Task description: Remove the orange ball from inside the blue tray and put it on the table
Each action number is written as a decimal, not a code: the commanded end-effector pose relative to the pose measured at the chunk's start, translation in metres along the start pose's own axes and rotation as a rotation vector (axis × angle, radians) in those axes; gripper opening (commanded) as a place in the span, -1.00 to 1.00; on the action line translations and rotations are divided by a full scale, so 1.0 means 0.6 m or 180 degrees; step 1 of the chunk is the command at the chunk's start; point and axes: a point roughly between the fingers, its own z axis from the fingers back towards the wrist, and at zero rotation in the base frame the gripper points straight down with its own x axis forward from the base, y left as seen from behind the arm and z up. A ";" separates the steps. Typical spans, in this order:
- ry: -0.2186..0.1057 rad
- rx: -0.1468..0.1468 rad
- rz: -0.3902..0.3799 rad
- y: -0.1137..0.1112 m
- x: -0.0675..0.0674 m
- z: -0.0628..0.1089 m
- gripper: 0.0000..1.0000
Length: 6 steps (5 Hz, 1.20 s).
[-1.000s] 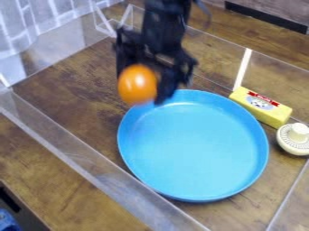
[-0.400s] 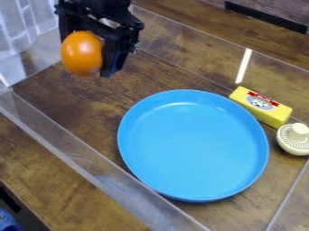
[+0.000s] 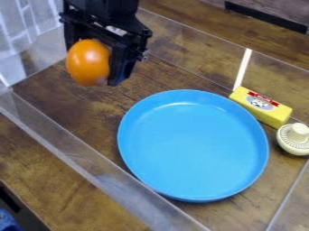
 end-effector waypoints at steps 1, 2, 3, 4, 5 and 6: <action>-0.0278 -0.0053 -0.0028 -0.009 0.001 0.027 -1.00; -0.0321 -0.0076 -0.0044 -0.012 0.000 0.024 -1.00; -0.0342 -0.0092 -0.0065 -0.012 0.000 0.019 -1.00; -0.0366 -0.0111 -0.0084 -0.012 0.000 0.015 -1.00; -0.0385 -0.0128 -0.0105 -0.010 0.000 0.009 -1.00; -0.0407 -0.0142 -0.0125 -0.008 0.001 0.004 -1.00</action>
